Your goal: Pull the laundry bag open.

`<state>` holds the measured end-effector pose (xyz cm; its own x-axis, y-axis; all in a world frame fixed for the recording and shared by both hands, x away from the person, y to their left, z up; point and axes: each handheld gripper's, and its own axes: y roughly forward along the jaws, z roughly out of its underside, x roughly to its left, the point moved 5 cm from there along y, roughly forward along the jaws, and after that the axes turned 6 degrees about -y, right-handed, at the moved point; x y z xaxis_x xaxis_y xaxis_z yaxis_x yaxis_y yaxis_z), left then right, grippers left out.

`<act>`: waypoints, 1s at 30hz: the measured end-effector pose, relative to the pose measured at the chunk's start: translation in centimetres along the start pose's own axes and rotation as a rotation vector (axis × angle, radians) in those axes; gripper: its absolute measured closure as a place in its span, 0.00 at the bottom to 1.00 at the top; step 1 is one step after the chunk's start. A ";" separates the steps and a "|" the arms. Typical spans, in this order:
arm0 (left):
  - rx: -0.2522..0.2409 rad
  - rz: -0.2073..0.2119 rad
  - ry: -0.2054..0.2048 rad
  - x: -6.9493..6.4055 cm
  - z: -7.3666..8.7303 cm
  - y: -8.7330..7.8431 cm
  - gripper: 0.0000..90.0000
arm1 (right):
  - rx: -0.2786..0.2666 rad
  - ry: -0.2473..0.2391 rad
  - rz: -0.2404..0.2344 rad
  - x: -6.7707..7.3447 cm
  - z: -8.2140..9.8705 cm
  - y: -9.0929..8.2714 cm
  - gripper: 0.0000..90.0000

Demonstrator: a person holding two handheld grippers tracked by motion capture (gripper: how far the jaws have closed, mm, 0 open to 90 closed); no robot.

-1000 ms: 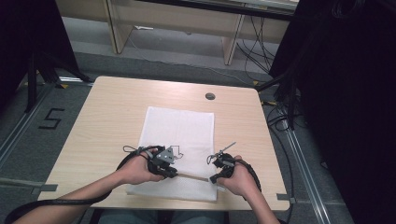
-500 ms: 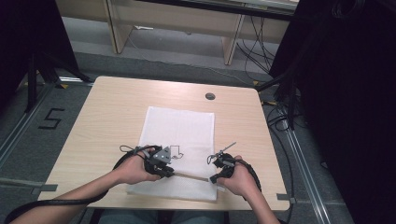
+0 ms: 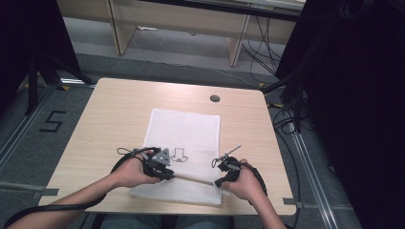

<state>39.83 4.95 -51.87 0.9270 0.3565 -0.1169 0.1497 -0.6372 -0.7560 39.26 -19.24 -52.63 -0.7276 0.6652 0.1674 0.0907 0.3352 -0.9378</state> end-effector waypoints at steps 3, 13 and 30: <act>0.006 -0.009 0.015 -0.2 0.0 0.0 0.91 | 0.003 0.004 0.000 0.1 0.0 0.0 1.00; -0.005 0.003 0.003 -0.4 0.2 -0.4 0.91 | 0.006 0.014 -0.003 0.1 0.1 -0.1 1.00; 0.000 -0.012 -0.010 0.0 1.2 -1.3 0.91 | -0.002 -0.006 -0.001 -0.1 0.0 0.0 1.00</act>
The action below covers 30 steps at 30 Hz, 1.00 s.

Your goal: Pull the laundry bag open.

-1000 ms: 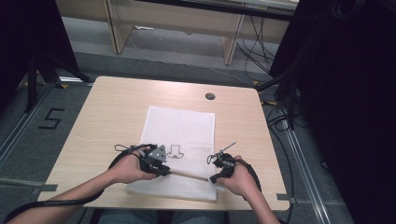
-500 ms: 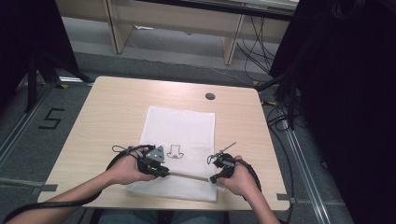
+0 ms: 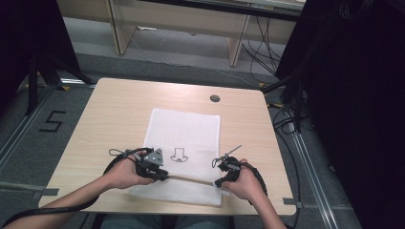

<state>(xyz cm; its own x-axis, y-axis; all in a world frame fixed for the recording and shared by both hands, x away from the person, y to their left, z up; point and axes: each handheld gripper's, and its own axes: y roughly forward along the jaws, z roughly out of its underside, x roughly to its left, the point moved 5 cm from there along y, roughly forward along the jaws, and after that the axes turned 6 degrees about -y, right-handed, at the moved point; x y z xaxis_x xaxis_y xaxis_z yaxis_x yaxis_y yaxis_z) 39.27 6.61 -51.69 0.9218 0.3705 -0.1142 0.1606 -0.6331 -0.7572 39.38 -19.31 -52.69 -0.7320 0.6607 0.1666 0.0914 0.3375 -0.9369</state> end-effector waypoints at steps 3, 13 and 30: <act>0.002 0.000 0.013 0.2 0.0 0.1 0.91 | 0.006 0.011 0.005 0.1 0.0 -0.1 1.00; 0.005 -0.004 0.001 0.1 0.5 -0.1 0.91 | -0.008 0.009 0.000 0.2 0.1 0.0 1.00; -0.022 0.005 -0.013 -0.1 0.9 -0.8 0.91 | 0.002 0.014 -0.013 0.3 0.1 -0.1 1.00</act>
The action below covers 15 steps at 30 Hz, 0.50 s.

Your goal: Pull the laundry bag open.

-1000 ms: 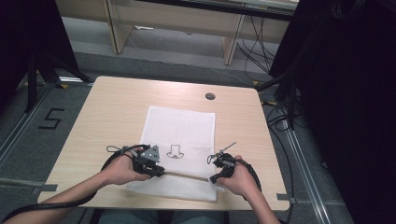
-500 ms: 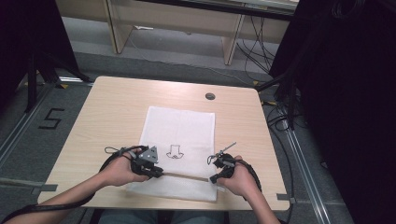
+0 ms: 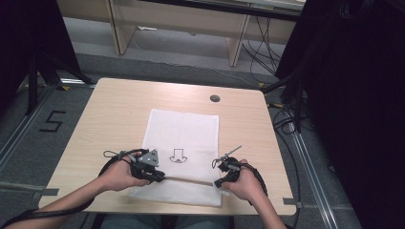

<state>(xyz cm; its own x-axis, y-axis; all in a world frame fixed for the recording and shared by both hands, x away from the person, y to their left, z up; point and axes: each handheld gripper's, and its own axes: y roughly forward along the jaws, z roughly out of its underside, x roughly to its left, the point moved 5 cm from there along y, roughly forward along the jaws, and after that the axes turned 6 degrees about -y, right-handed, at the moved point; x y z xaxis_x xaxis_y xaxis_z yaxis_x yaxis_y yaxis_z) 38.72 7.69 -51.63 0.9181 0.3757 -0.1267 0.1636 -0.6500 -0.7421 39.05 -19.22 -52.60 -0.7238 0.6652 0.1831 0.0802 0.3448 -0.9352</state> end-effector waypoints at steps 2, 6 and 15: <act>0.019 -0.018 0.018 0.1 0.2 0.0 0.91 | 0.003 0.003 0.000 0.0 0.0 0.0 1.00; 0.004 -0.004 -0.010 0.3 0.4 -0.1 0.91 | 0.004 0.019 0.001 0.3 0.0 0.0 1.00; 0.008 -0.015 -0.026 0.4 0.9 -0.4 0.91 | -0.001 0.013 0.001 0.2 0.0 0.1 1.00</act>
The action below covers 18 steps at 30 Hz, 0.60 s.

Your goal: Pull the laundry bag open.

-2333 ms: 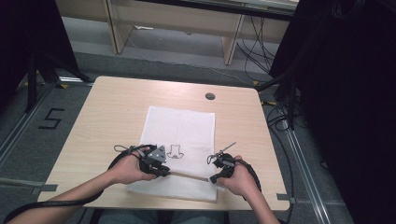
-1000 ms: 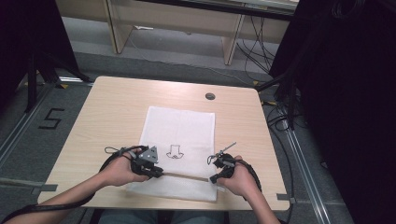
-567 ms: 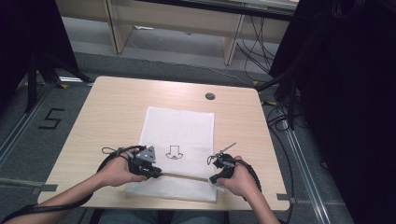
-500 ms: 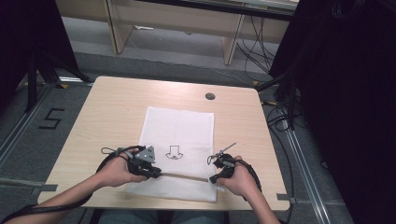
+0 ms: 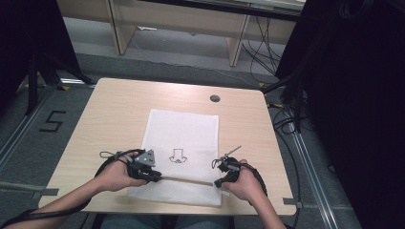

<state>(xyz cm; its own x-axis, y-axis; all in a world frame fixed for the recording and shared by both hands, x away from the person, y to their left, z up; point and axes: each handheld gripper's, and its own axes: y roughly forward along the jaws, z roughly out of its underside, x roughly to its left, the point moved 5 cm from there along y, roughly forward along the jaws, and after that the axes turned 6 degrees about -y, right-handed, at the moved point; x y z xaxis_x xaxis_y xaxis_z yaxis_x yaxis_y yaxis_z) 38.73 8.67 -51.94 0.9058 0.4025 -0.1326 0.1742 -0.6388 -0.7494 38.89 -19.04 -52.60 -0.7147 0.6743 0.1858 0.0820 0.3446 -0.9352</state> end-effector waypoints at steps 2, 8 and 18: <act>0.007 -0.005 0.022 0.1 0.0 0.0 0.91 | 0.000 -0.002 0.001 0.0 0.0 0.0 1.00; 0.002 0.004 0.003 0.0 0.1 0.0 0.91 | -0.005 -0.010 0.002 -0.1 0.0 0.1 1.00; 0.003 0.002 0.003 0.2 0.4 -0.3 0.91 | -0.015 -0.038 0.019 -0.3 -0.1 0.1 1.00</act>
<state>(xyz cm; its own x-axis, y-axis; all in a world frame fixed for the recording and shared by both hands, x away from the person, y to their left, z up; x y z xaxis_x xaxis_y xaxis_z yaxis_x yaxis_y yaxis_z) 38.70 9.17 -51.99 0.9073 0.3992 -0.1320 0.1713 -0.6376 -0.7511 39.18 -19.18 -52.73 -0.7386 0.6557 0.1565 0.1061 0.3424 -0.9335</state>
